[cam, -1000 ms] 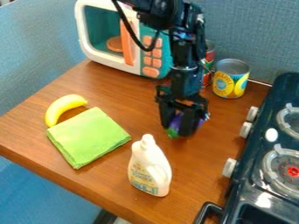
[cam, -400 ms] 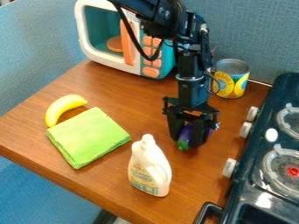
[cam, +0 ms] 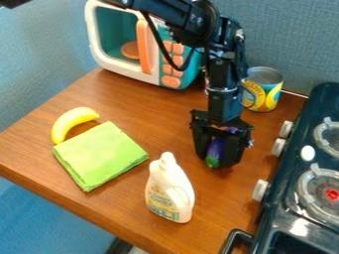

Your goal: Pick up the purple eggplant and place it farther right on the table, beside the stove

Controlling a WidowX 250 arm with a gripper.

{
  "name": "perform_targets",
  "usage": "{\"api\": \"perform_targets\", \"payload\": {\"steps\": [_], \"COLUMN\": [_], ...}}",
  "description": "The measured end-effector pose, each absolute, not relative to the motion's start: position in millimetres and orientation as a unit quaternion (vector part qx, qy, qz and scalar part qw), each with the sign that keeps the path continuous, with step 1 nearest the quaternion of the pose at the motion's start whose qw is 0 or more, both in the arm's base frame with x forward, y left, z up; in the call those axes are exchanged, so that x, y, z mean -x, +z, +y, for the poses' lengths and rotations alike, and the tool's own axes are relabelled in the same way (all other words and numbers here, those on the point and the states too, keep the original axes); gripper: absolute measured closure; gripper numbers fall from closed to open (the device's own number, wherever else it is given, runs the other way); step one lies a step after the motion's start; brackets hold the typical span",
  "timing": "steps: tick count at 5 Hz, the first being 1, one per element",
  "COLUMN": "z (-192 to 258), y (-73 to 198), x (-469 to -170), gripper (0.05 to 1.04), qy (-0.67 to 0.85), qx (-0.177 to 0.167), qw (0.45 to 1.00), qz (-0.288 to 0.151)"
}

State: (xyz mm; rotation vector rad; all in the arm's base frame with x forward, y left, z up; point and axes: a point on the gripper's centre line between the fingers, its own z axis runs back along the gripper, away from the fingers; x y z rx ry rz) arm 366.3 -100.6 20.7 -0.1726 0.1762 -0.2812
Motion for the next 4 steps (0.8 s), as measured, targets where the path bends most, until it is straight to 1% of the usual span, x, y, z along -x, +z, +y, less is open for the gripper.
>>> {"api": "perform_targets", "payload": {"steps": [2, 3, 4], "z": [-101, -96, -78], "y": [22, 27, 60], "x": [-365, -353, -346], "gripper": [0.105, 0.096, 0.093], "qy": [-0.144, -0.139, -0.117], "qx": [0.089, 0.088, 0.091], "qw": [0.983, 0.984, 0.989], "qz": [0.075, 0.061, 0.008]}}
